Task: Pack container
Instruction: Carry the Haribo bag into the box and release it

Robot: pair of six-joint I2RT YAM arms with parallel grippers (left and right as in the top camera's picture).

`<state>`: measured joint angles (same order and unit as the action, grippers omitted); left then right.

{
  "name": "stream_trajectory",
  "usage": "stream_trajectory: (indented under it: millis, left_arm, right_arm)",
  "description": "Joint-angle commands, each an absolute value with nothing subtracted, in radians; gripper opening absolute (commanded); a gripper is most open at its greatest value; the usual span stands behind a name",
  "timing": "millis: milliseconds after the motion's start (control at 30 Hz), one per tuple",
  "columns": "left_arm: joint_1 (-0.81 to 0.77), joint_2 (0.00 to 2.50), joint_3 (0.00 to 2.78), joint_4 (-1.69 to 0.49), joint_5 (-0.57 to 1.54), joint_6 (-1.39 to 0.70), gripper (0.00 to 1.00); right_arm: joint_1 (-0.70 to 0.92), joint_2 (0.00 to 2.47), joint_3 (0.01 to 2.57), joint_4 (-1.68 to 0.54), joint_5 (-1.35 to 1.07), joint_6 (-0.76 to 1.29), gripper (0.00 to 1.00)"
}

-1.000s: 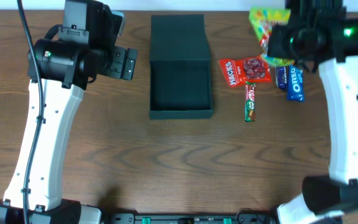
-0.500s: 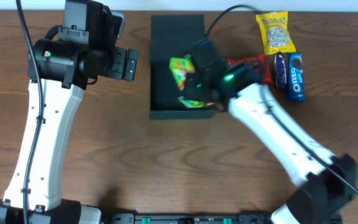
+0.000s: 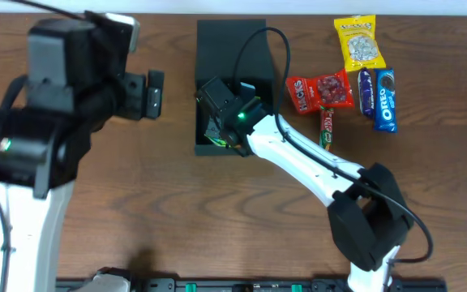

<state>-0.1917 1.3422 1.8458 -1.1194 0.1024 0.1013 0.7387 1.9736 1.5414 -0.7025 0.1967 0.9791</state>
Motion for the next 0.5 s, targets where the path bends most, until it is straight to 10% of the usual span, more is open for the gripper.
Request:
stream_trajectory:
  millis: [0, 267, 467]
  left_arm:
    - [-0.189, 1.342, 1.849, -1.127, 0.109, 0.089, 0.95]
    - [-0.189, 1.343, 1.848, -1.142, 0.109, 0.089, 0.95]
    - [-0.189, 1.343, 1.848, -1.142, 0.108, 0.089, 0.95]
  right_arm:
    - [0.746, 1.982, 1.542, -0.672, 0.244, 1.016, 0.02]
    - [0.747, 1.982, 1.542, -0.634, 0.273, 0.951, 0.07]
    - [0.747, 1.979, 1.544, -0.632, 0.225, 0.815, 0.75]
